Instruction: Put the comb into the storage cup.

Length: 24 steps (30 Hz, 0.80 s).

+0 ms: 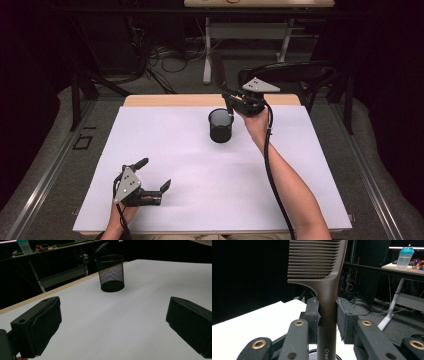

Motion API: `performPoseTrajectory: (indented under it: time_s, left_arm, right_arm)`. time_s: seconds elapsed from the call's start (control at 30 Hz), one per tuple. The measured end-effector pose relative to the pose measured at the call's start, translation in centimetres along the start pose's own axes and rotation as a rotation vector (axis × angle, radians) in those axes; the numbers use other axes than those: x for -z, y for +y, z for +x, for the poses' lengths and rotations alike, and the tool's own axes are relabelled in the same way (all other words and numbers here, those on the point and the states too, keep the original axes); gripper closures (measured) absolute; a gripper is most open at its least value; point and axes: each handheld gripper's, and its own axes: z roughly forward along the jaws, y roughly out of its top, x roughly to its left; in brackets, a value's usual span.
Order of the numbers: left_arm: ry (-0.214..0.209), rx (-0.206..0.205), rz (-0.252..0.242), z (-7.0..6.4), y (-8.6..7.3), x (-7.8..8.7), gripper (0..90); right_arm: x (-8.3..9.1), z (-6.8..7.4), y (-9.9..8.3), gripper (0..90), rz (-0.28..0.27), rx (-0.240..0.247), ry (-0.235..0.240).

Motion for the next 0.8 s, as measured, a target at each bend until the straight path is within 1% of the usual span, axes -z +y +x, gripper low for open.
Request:
performPoseTrajectory:
  time_s: [0.3,0.53,0.8]
  left_arm:
    - [0.0,-0.001,0.001,0.0,0.0,0.0,0.2]
    - [0.0,-0.002,0.001,0.0,0.0,0.0,0.2]
    - [0.001,-0.001,0.003,0.0,0.0,0.0,0.2]
  right_arm:
    - [-0.7,0.1,-0.3,73.0,-0.01,-0.008,0.005]
    - [-1.1,0.3,-0.5,73.0,-0.013,-0.001,0.008]
    - [-1.6,0.4,-0.8,73.0,-0.003,0.0,0.011]
